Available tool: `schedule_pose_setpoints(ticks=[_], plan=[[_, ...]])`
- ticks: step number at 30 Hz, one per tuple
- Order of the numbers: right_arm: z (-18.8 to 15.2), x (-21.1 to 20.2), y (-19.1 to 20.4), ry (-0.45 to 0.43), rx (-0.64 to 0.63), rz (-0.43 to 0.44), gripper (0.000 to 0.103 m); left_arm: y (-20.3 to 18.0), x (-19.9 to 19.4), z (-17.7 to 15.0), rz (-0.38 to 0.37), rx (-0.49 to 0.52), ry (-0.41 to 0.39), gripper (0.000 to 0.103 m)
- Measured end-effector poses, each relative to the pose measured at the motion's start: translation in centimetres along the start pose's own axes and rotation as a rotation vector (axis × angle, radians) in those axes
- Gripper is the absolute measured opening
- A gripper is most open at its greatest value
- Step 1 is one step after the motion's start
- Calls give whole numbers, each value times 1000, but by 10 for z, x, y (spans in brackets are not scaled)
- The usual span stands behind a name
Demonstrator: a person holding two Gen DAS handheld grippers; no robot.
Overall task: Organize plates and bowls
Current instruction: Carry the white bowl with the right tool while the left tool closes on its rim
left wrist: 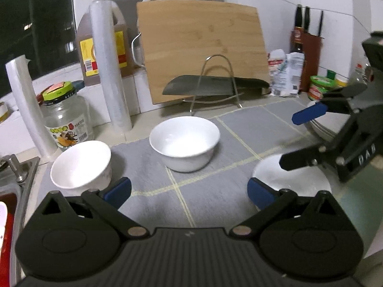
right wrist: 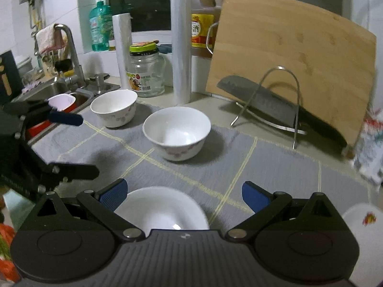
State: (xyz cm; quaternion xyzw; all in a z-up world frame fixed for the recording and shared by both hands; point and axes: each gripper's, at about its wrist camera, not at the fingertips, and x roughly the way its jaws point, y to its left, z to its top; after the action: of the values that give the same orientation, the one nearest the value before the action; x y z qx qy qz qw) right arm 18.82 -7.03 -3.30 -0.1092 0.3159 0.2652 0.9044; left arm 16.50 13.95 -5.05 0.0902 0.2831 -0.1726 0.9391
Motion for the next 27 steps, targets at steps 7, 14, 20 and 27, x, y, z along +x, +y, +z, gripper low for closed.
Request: schedule_pose_setpoints(ticks=[7, 14, 20, 27], plan=[[17, 24, -8, 8, -52, 17, 103, 15, 30, 28, 25, -58, 18, 102], [28, 54, -6, 30, -107, 48, 103, 30, 76, 51, -8, -102, 70, 102], [36, 74, -7, 46, -129, 56, 103, 37, 108, 62, -87, -134, 115, 102], [44, 96, -7, 70, -148, 86, 103, 42, 133, 65, -149, -147, 165, 100]])
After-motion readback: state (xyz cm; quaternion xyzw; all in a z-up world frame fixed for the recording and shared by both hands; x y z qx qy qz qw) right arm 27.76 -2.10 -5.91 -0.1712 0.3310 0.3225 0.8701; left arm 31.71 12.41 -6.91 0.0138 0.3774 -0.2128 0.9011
